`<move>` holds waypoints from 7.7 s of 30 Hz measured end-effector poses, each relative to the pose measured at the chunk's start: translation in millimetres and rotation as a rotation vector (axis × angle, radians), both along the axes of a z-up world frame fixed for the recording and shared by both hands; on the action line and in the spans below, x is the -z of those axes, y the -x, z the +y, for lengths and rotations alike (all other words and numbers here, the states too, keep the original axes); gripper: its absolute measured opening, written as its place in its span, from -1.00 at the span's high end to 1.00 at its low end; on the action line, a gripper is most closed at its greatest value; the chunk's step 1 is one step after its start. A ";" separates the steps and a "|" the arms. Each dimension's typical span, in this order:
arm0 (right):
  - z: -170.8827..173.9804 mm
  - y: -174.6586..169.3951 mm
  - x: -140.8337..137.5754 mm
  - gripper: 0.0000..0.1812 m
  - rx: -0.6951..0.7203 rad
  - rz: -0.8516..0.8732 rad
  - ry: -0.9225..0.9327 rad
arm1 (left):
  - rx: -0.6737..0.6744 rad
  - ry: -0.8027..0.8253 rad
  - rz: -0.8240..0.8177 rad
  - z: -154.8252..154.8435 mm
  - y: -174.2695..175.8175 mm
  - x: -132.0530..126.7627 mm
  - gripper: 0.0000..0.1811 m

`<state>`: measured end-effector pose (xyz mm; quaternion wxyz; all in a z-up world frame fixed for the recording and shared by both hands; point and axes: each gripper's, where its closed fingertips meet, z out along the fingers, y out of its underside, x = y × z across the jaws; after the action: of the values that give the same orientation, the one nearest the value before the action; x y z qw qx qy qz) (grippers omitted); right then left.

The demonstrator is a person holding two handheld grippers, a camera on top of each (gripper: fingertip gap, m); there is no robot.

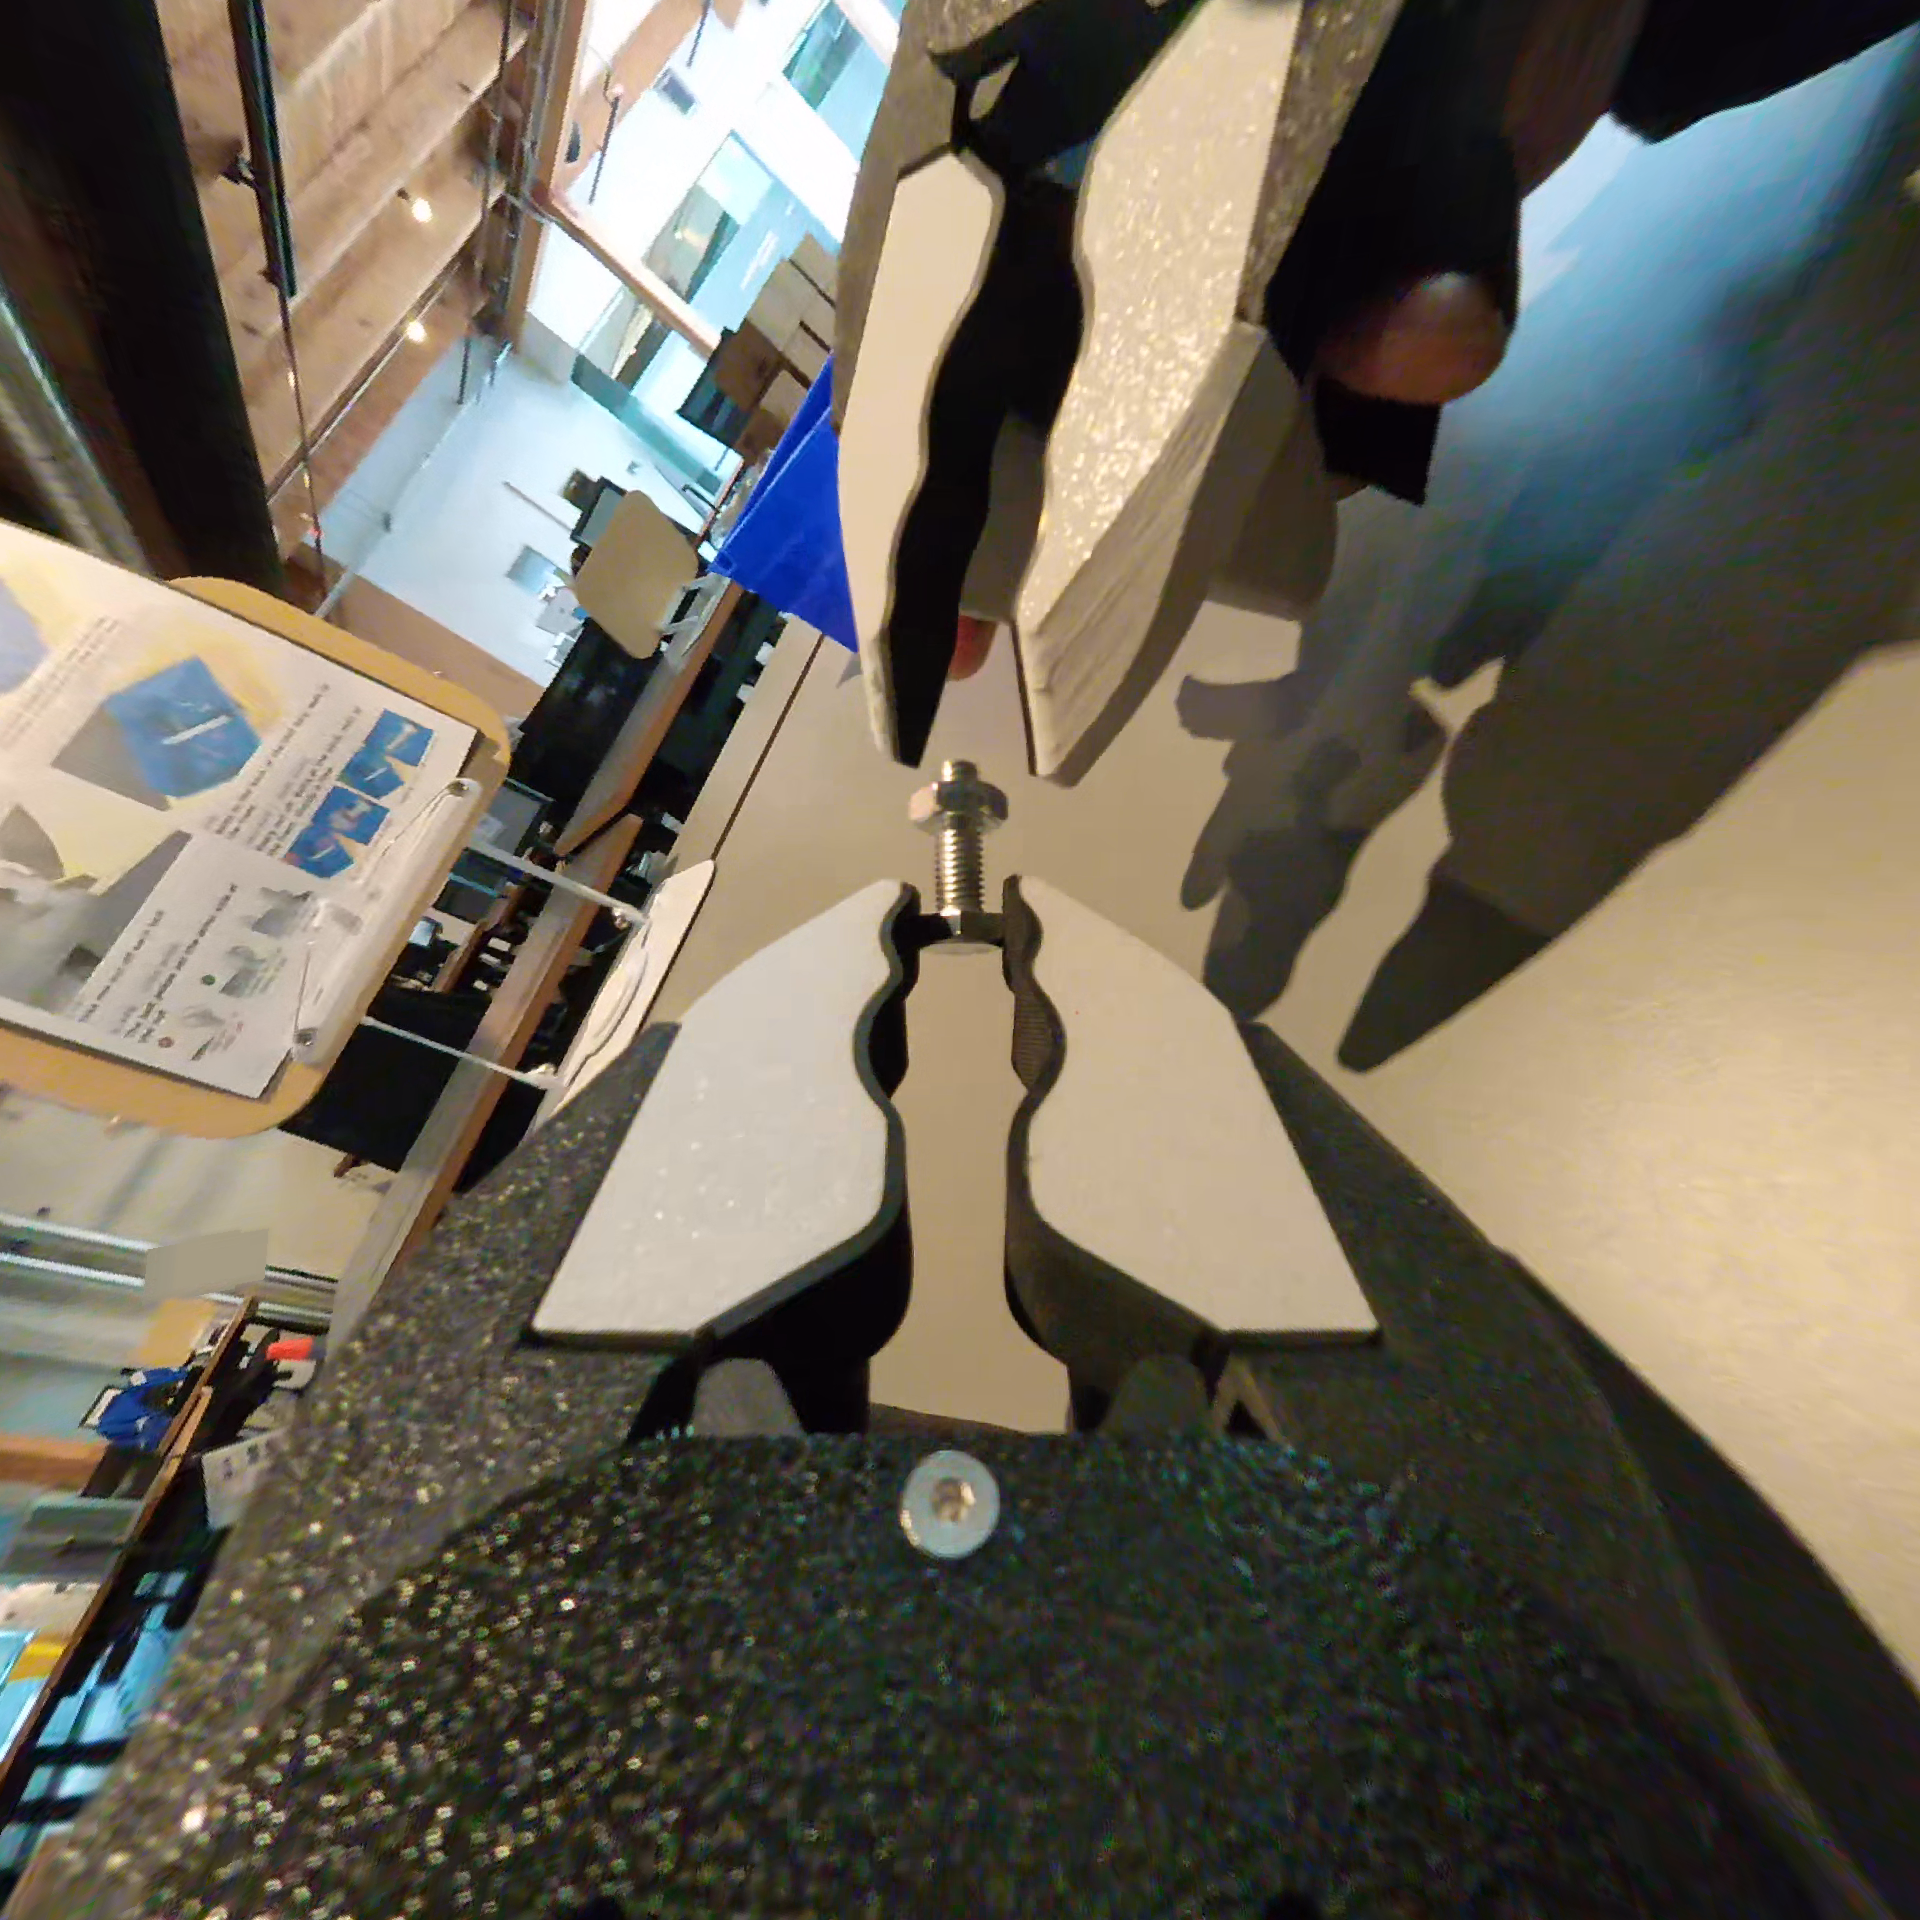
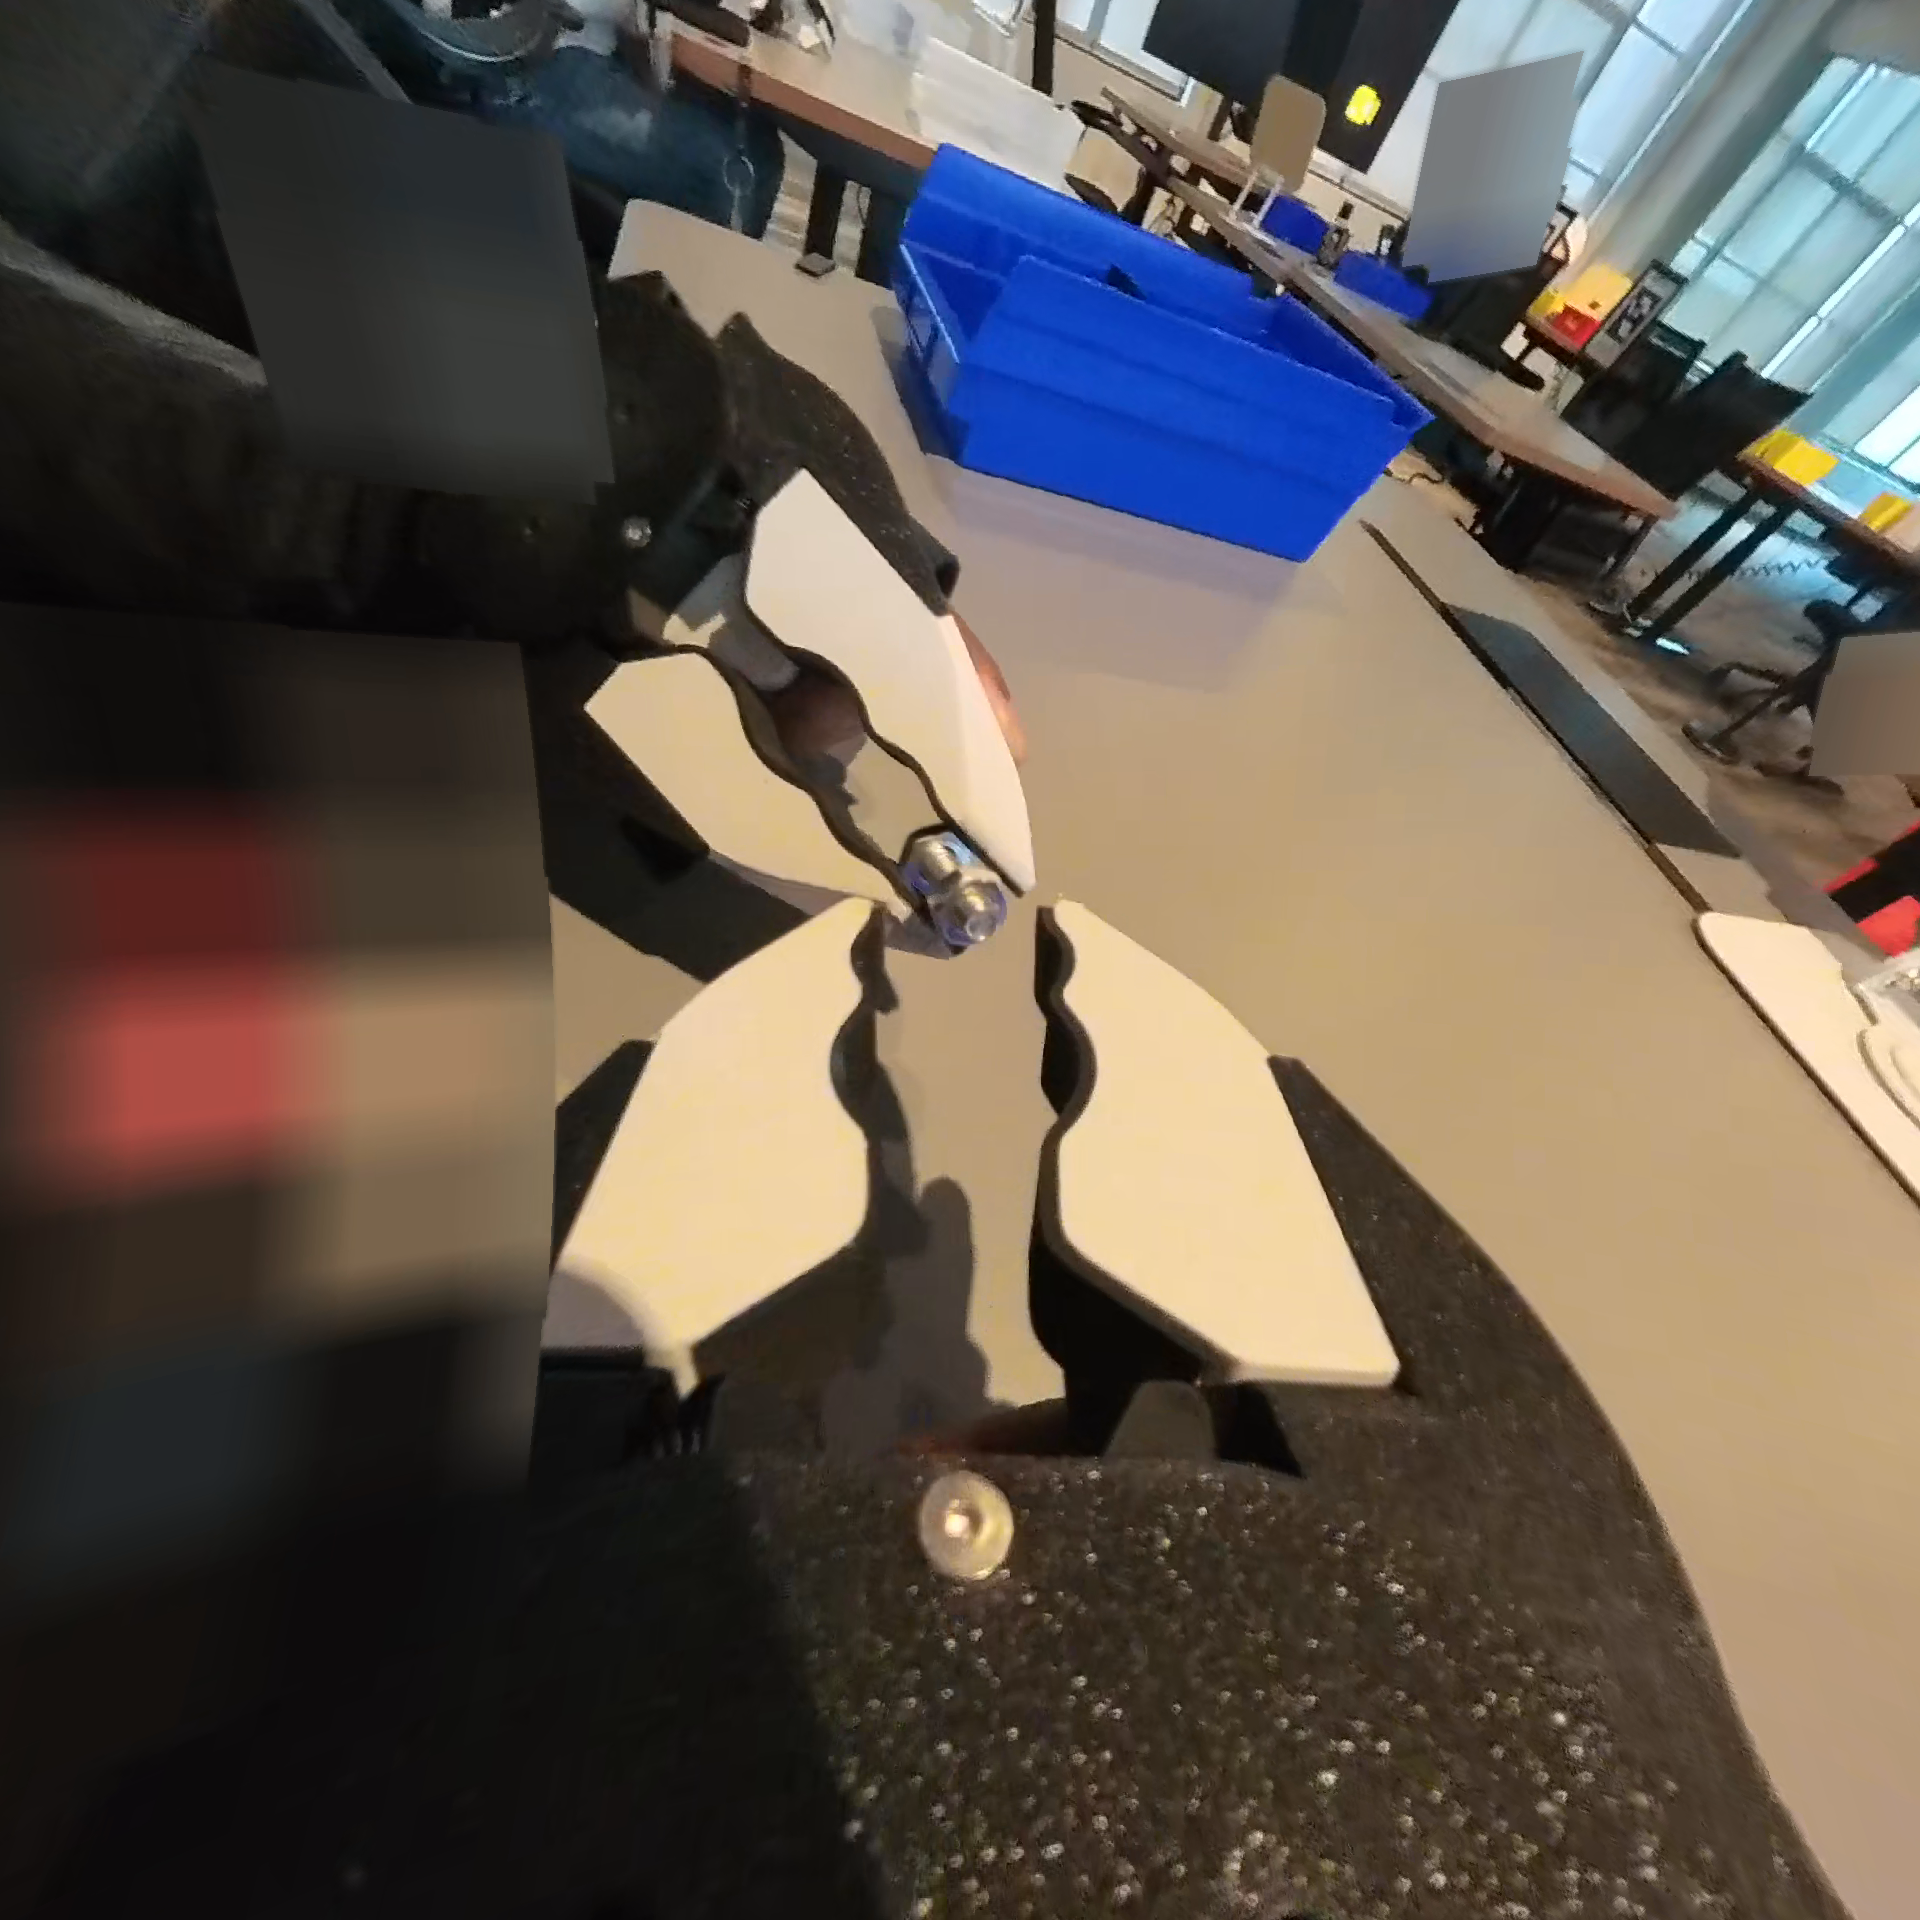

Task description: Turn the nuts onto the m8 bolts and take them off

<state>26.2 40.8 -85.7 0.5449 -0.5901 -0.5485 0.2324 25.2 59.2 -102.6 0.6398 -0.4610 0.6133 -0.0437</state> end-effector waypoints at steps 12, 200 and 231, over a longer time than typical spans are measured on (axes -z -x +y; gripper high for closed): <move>4.9 3.7 11.9 0.84 0.108 0.008 0.300 | -0.050 -0.186 0.113 2.4 -0.3 6.6 0.84; 128.4 5.3 48.6 0.70 0.328 -0.258 0.036 | -1.070 0.506 -0.242 179.1 473.1 -25.4 0.53; 138.4 54.1 47.7 0.71 0.003 -0.231 0.004 | -0.552 0.960 1.416 178.1 548.6 50.4 0.68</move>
<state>-27.8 179.1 -133.4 0.4770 -0.6148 -0.6066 0.1630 -523.4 237.3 -153.1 -0.1621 -0.7287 0.6472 0.1546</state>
